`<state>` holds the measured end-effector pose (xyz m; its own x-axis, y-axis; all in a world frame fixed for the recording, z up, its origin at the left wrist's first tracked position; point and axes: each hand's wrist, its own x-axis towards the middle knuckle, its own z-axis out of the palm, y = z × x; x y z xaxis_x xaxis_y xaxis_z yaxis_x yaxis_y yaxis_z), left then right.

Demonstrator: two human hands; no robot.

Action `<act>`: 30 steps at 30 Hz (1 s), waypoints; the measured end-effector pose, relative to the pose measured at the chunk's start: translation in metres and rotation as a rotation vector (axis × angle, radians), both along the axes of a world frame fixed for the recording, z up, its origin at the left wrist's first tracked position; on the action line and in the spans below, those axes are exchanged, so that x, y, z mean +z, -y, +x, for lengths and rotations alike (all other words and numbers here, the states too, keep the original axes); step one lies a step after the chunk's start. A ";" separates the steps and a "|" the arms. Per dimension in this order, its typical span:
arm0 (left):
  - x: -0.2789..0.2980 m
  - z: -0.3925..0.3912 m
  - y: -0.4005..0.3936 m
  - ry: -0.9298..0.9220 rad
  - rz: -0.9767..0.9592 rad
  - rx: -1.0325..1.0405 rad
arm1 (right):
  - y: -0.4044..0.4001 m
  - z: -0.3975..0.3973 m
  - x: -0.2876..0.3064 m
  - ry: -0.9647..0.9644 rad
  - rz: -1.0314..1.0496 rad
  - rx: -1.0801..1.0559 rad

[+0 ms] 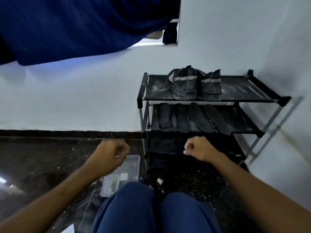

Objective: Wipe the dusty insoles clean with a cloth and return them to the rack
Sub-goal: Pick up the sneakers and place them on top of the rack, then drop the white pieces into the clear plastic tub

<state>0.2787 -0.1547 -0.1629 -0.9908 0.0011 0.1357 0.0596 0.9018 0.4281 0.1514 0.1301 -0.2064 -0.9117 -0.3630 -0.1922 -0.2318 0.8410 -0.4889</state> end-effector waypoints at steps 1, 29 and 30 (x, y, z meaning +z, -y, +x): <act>-0.025 -0.003 0.007 0.040 0.032 0.039 | 0.011 -0.005 -0.023 0.049 0.009 0.012; -0.449 -0.145 -0.027 0.752 -0.008 -0.049 | 0.131 -0.077 -0.419 0.206 0.214 0.227; -0.450 -0.145 -0.027 0.737 0.009 -0.040 | 0.132 -0.075 -0.418 0.196 0.197 0.211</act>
<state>0.1338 -0.1280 -0.6130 -0.8243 0.0414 -0.5646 -0.2131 0.9013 0.3772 0.0765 -0.0018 -0.6243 -0.7593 -0.4782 -0.4412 -0.3287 0.8671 -0.3742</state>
